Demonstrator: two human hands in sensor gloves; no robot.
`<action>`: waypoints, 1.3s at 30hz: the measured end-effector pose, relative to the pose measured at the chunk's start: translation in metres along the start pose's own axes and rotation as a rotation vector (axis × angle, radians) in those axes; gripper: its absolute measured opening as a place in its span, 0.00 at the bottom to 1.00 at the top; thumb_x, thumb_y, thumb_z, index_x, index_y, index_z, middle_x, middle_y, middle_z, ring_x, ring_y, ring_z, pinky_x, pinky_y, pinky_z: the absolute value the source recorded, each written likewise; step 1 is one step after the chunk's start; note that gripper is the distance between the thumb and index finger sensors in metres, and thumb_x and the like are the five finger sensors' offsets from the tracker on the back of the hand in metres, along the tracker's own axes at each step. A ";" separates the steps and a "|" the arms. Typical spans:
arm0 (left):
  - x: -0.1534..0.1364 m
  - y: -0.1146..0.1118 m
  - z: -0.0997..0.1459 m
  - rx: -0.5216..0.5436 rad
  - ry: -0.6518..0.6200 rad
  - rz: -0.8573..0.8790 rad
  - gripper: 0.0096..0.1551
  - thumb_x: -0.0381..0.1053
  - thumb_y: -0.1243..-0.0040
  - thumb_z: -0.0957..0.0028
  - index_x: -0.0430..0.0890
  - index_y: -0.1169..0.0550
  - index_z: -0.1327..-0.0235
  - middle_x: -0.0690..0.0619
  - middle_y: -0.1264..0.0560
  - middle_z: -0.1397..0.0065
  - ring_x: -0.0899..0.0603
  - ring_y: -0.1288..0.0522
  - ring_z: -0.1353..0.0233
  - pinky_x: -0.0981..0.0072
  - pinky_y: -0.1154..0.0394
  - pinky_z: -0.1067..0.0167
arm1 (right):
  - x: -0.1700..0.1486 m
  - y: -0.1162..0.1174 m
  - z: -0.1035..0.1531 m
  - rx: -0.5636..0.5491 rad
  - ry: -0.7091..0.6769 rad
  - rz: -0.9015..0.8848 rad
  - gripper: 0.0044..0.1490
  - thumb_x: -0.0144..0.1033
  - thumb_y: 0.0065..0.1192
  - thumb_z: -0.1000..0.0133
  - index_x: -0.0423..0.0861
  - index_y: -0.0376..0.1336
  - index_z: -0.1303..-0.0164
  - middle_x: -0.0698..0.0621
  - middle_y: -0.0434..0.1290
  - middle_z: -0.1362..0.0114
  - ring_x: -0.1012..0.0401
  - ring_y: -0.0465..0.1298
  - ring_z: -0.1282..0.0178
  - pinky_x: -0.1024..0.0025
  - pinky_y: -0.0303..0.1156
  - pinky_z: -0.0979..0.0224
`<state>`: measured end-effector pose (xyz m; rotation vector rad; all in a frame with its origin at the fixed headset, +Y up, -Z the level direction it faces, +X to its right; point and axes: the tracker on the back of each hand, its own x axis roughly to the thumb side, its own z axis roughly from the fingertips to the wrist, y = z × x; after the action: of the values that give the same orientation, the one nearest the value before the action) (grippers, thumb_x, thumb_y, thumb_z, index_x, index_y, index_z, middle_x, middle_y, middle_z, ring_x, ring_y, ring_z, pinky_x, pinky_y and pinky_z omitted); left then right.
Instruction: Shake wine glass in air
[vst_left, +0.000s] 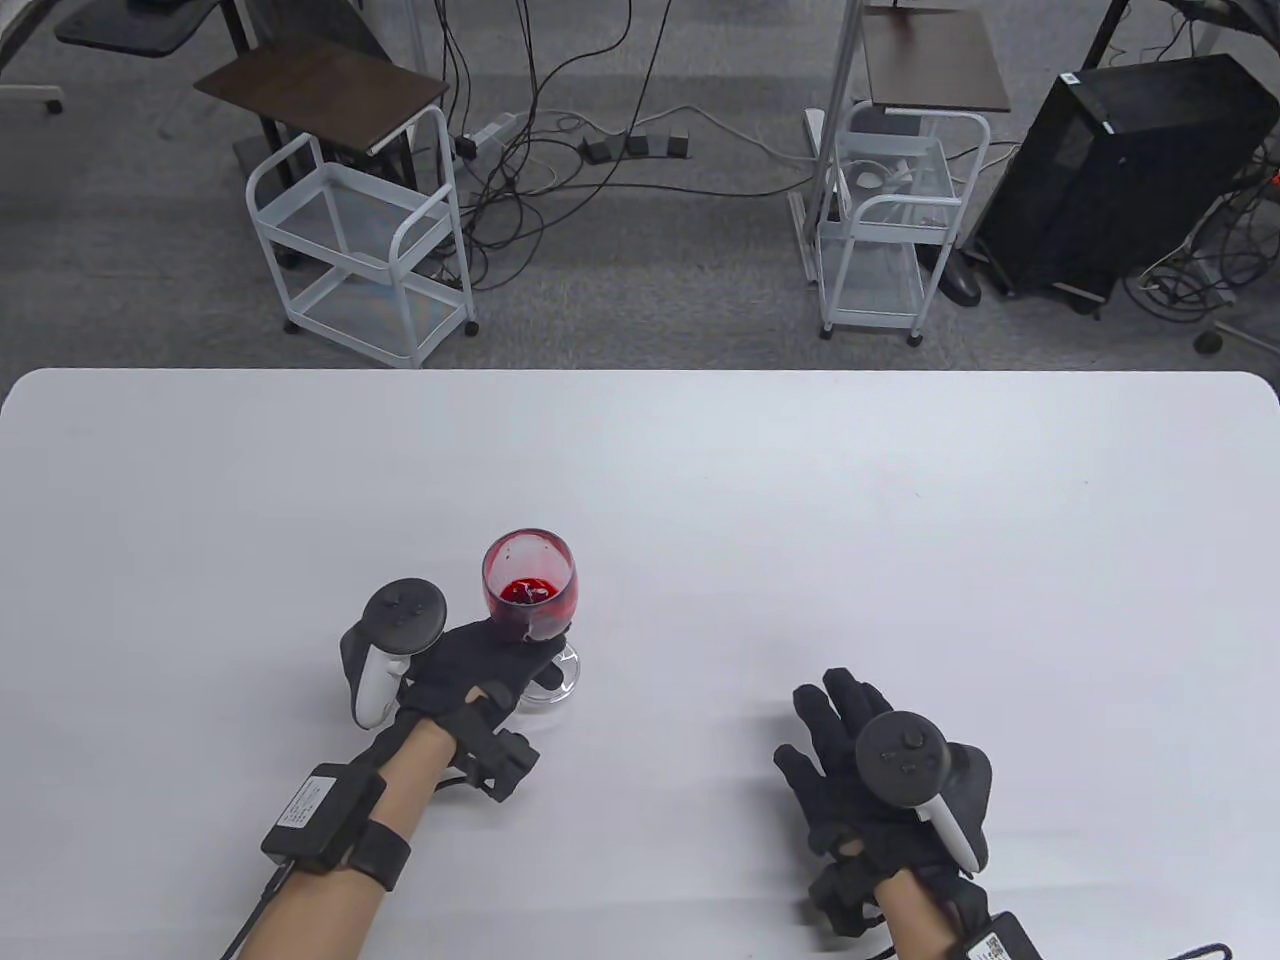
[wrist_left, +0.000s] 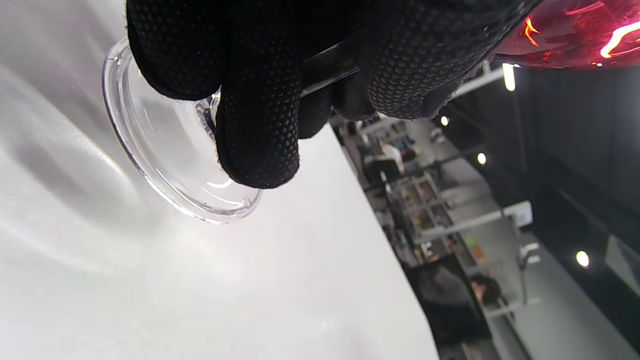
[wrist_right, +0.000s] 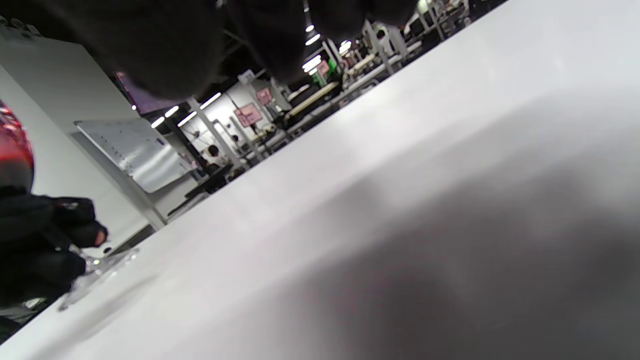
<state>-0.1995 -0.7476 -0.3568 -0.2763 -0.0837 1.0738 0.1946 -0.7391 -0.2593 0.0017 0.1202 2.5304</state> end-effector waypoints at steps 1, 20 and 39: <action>0.000 0.002 -0.001 0.028 0.010 -0.019 0.23 0.55 0.25 0.49 0.52 0.14 0.41 0.47 0.15 0.34 0.47 0.04 0.50 0.52 0.15 0.43 | 0.000 0.000 0.000 0.003 0.002 0.001 0.43 0.56 0.61 0.51 0.53 0.55 0.25 0.51 0.46 0.13 0.46 0.44 0.15 0.38 0.42 0.19; 0.000 0.011 0.004 0.055 0.010 0.013 0.23 0.55 0.25 0.49 0.52 0.14 0.41 0.47 0.15 0.35 0.47 0.04 0.51 0.52 0.15 0.44 | 0.000 0.001 0.001 0.007 -0.001 0.008 0.43 0.56 0.60 0.51 0.53 0.55 0.25 0.51 0.46 0.13 0.46 0.44 0.15 0.38 0.43 0.20; -0.004 0.020 0.003 0.086 0.028 0.006 0.23 0.55 0.25 0.49 0.52 0.14 0.41 0.47 0.14 0.35 0.47 0.04 0.51 0.53 0.15 0.44 | -0.001 0.002 0.000 0.016 0.003 0.007 0.43 0.56 0.60 0.50 0.53 0.55 0.25 0.51 0.46 0.13 0.46 0.44 0.15 0.38 0.42 0.19</action>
<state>-0.2193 -0.7421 -0.3591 -0.2136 -0.0115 1.0763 0.1943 -0.7410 -0.2592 0.0049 0.1417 2.5366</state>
